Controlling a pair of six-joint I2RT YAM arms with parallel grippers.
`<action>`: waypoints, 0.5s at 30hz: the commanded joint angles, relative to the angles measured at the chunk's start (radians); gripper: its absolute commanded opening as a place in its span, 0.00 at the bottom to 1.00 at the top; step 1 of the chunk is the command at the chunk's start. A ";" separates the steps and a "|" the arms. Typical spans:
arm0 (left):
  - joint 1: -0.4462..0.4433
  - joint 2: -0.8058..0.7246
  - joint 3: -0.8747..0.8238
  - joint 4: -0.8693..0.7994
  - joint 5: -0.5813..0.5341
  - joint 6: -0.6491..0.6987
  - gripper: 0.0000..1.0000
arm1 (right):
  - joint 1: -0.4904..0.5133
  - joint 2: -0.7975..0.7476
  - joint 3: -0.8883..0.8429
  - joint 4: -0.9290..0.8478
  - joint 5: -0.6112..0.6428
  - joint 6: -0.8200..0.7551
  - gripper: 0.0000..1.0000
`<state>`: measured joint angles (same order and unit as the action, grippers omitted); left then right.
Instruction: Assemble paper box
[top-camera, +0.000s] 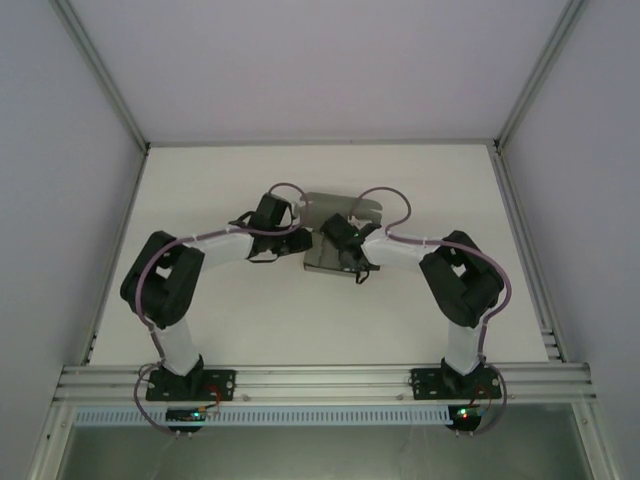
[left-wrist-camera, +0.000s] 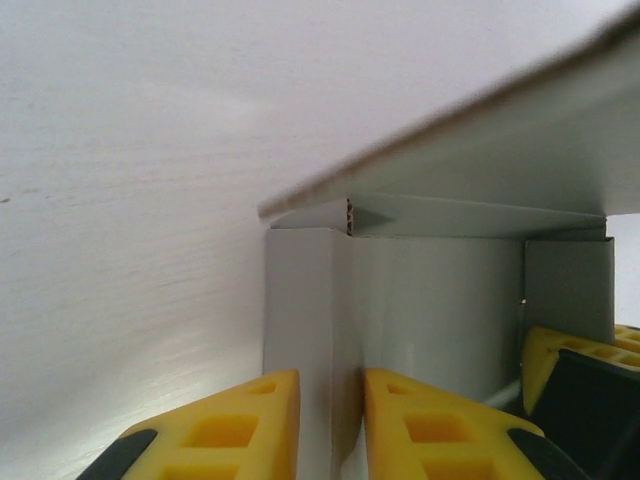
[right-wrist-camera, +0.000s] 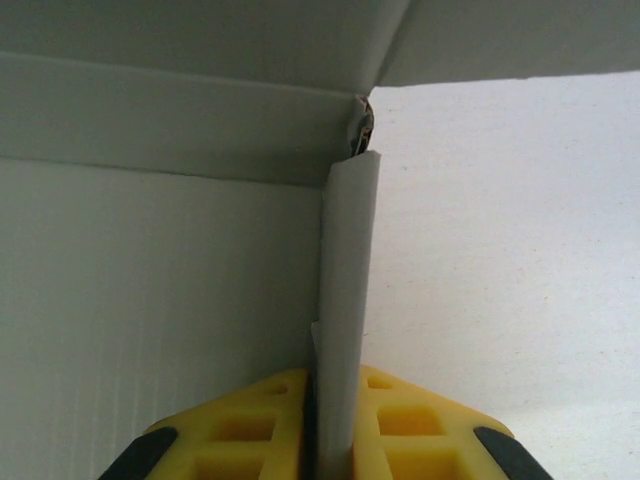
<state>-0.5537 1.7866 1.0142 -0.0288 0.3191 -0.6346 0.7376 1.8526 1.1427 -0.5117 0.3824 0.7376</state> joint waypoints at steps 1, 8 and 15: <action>-0.050 0.055 0.004 -0.117 -0.030 0.067 0.22 | 0.009 -0.001 -0.019 0.008 -0.029 -0.001 0.14; -0.129 0.112 0.021 -0.261 -0.361 0.159 0.19 | 0.005 -0.002 -0.028 0.017 -0.026 0.004 0.15; -0.195 0.187 0.100 -0.377 -0.511 0.216 0.04 | 0.003 -0.015 -0.036 0.013 -0.013 0.000 0.14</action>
<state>-0.7231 1.8771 1.1400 -0.1841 -0.1104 -0.4900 0.7357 1.8423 1.1244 -0.4965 0.3943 0.7452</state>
